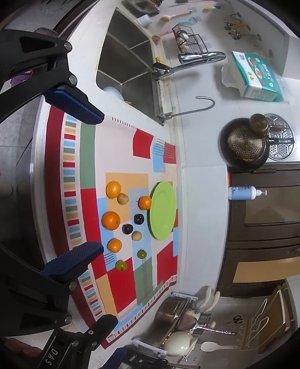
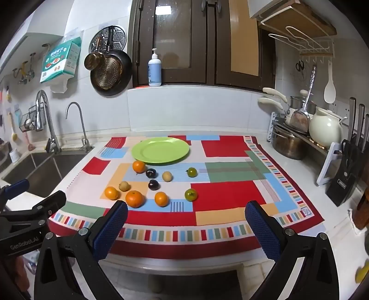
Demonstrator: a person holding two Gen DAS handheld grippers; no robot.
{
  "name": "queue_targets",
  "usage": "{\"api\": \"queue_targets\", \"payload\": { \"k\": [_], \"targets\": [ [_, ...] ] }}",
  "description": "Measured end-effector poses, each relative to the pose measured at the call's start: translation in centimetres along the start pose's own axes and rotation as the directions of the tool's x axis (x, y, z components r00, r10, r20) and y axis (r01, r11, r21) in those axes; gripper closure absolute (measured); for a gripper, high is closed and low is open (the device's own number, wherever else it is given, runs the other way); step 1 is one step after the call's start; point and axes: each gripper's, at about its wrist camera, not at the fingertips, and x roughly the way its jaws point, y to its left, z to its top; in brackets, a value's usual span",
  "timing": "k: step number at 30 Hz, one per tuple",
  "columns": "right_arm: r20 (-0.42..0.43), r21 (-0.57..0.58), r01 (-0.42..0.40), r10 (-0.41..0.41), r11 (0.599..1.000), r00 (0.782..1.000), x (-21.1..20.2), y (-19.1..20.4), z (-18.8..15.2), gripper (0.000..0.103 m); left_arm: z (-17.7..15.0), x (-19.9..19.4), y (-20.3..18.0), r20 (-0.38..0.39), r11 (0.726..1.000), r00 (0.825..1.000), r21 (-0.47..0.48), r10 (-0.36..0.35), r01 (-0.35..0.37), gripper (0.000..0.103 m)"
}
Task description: Organize fruits
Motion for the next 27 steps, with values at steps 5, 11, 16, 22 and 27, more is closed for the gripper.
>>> {"api": "queue_targets", "payload": {
  "k": [5, 11, 16, 22, 27],
  "targets": [
    [-0.004, 0.012, -0.004, 0.004, 1.000, 1.000, 0.00, -0.23, -0.04, 0.000, 0.20, -0.33, -0.03, 0.001, 1.000, 1.000, 0.008, -0.002, 0.002, 0.000],
    [-0.004, 0.012, -0.007, 0.007, 1.000, 1.000, -0.15, -0.05, 0.00, 0.000, 0.13, -0.62, -0.19, 0.007, 1.000, 1.000, 0.021, 0.003, -0.003, 0.000],
    [0.000, 0.017, -0.012, 0.012, 1.000, 1.000, -0.41, -0.21, -0.09, 0.000, 0.21, -0.85, -0.36, 0.014, 1.000, 1.000, 0.019, 0.009, -0.009, 0.000],
    [0.003, 0.017, -0.017, 0.017, 1.000, 1.000, -0.49, -0.20, 0.00, 0.000, 0.25, -0.99, -0.44, 0.015, 1.000, 1.000, 0.015, 0.010, -0.010, 0.000],
    [0.003, 0.015, -0.022, 0.022, 1.000, 1.000, -0.57, -0.13, 0.11, 0.000, 0.24, -1.01, -0.36, 0.015, 1.000, 1.000, 0.014, 0.010, -0.010, 0.000]
  ]
}}
